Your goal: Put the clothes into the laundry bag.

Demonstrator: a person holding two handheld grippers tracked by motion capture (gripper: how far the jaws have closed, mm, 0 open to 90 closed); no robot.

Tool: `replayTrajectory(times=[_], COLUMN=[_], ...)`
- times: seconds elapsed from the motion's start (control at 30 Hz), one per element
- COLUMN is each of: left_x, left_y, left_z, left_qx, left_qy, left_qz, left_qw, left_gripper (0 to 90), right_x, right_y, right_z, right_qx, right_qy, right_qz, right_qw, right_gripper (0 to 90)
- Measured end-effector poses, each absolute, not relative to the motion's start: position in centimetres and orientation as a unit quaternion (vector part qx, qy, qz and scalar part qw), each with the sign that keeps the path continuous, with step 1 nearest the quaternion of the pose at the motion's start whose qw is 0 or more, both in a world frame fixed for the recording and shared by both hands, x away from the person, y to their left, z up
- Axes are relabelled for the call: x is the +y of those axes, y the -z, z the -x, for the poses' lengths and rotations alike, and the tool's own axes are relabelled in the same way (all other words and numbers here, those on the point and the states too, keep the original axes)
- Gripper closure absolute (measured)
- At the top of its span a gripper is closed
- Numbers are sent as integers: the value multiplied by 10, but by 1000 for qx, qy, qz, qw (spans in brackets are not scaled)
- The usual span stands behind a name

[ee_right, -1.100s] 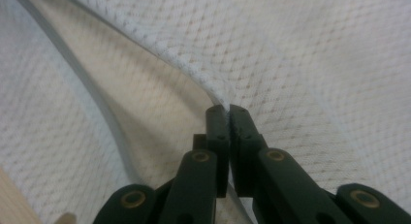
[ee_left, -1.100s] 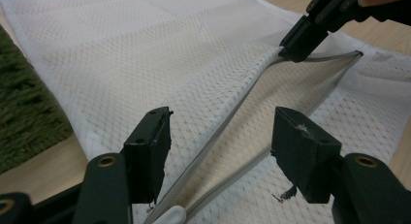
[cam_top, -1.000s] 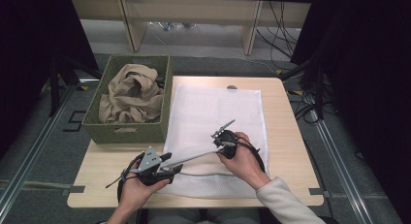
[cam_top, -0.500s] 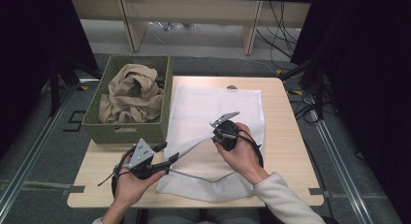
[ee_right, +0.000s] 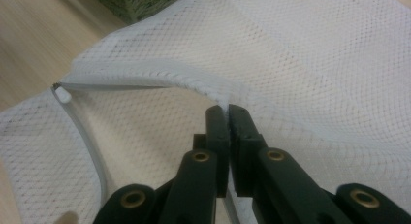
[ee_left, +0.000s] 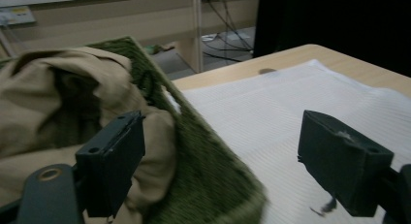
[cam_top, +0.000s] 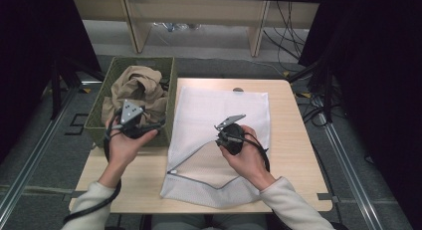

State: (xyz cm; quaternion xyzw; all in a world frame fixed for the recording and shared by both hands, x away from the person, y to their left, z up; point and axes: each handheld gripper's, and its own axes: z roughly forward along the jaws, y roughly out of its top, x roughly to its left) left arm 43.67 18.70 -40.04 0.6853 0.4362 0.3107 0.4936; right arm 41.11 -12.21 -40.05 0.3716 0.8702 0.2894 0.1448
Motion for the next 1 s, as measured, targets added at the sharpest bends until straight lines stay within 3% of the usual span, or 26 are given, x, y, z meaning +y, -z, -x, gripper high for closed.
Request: replayTrajectory(times=[0.37,0.77,1.0], left_x=[228,224,217], left_y=[378,396,405], left_z=[-529,-569,-584], left_qx=[516,515,506], left_qy=[-316,-312,-333], left_qz=[-666,-696,-715], left_qw=[437,392,349], left_gripper=[108,2,0], right_x=[-119,-120,-121], right_y=[398,399,401], right_z=[-407,-409,-410], right_qx=[865,867,871], right_qy=[-298,-294,-292], right_qz=[-380,-377,-369], right_qw=[136,138,141], right_gripper=[893,893,893])
